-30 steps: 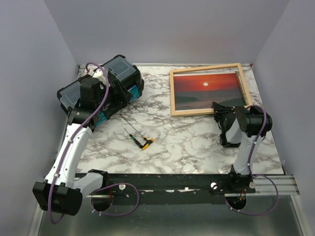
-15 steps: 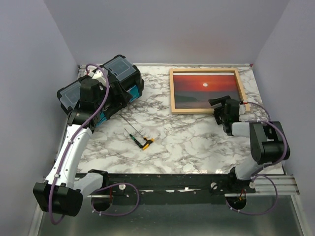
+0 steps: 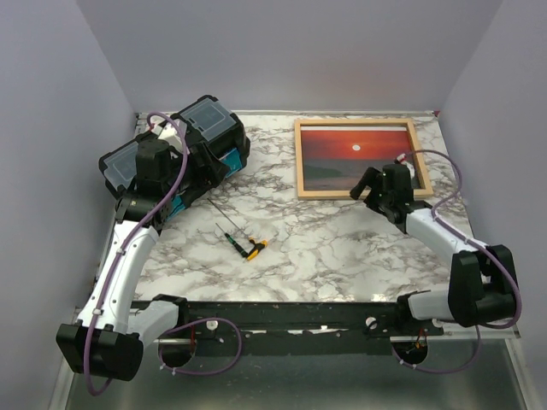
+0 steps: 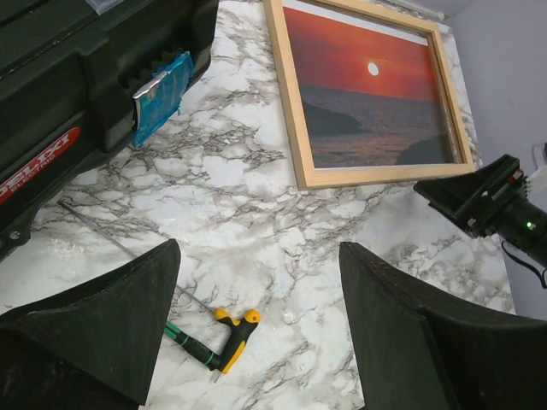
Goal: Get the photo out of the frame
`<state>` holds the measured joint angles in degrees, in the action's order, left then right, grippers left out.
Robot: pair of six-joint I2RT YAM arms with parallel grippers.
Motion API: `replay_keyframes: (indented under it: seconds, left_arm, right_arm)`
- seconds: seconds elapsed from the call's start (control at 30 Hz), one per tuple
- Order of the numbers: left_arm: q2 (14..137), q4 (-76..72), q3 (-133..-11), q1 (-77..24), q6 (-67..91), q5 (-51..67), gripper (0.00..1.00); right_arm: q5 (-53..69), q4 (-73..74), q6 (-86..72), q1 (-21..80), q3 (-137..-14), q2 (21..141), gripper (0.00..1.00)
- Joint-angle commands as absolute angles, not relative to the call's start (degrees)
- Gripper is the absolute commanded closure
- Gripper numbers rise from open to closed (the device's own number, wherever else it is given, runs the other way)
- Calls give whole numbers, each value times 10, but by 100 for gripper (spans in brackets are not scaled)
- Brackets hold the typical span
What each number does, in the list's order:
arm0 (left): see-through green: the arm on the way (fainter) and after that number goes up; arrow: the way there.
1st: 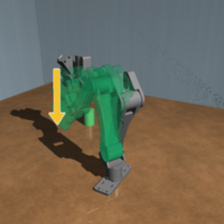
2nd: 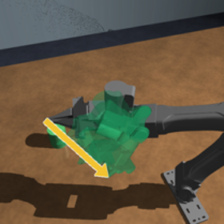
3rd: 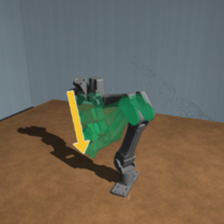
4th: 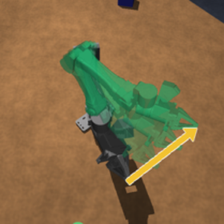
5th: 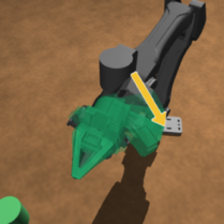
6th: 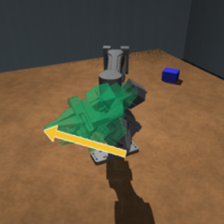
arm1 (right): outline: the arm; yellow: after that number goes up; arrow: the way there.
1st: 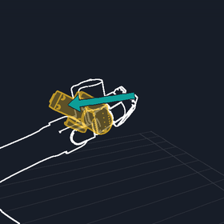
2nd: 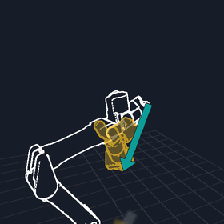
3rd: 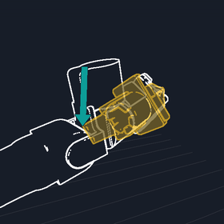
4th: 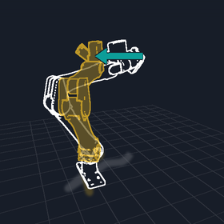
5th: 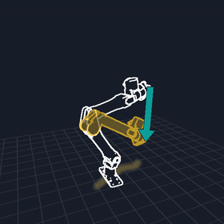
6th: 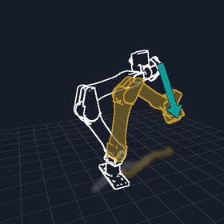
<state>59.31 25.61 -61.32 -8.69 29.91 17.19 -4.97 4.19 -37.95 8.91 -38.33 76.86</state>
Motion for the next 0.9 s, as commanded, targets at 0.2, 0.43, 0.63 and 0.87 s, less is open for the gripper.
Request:
replay_keyframes:
  seconds: [0.2, 0.43, 0.63, 0.87]
  left_arm:
    - [591, 212, -596, -80, 283, 271, 22]
    - [593, 205, -592, -80, 285, 289, 22]
    - [593, 203, -592, -80, 287, 295, 22]
    - [593, 201, -592, -80, 288, 299, 22]
  right_arm:
    - [-171, 37, -274, 245, -598, 926, 3]
    - [-210, 58, -274, 289, -756, 1095, 10]
    - [-206, 56, -260, 307, -832, 1186, 15]
    - [-253, 79, -255, 331, -902, 1254, 22]
